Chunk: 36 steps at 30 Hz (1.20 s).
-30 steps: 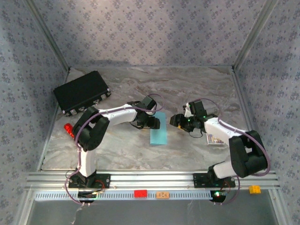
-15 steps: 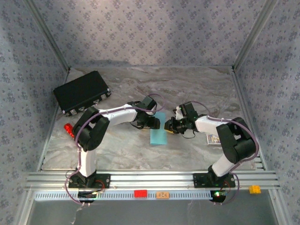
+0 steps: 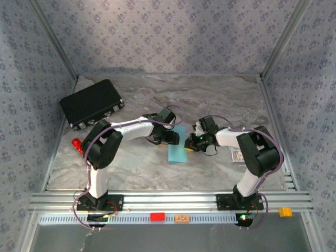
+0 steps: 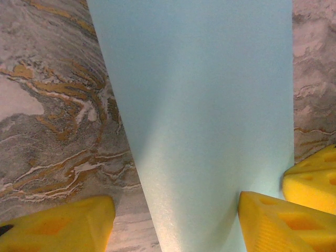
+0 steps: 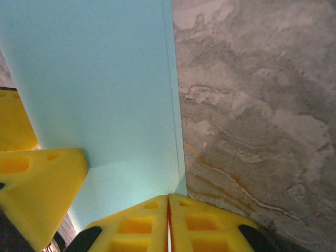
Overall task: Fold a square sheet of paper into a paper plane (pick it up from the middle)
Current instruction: Hold the square sheet of paper at the center of the table, then first fold the square sheet of paper in half at the center of the table.
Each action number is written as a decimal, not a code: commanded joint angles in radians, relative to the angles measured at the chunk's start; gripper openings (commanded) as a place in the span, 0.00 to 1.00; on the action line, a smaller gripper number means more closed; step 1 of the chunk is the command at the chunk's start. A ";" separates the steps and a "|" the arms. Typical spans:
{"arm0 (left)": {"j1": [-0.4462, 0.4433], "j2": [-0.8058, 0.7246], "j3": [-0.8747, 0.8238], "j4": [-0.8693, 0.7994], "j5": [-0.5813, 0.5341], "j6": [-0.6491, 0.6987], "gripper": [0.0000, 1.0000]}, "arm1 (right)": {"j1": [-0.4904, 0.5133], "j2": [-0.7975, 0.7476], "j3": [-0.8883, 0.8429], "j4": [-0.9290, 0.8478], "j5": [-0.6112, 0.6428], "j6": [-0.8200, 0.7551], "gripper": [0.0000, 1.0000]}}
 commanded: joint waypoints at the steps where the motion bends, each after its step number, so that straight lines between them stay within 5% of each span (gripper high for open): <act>1: -0.014 0.019 -0.032 0.060 -0.024 -0.003 0.65 | -0.002 0.033 -0.004 -0.100 0.082 -0.021 0.09; 21: 0.030 -0.185 -0.262 0.414 0.036 -0.251 0.77 | -0.020 0.012 -0.012 -0.095 0.089 -0.020 0.09; 36: 0.015 -0.129 -0.245 0.399 0.063 -0.247 0.73 | -0.023 -0.012 -0.028 -0.064 0.078 0.008 0.09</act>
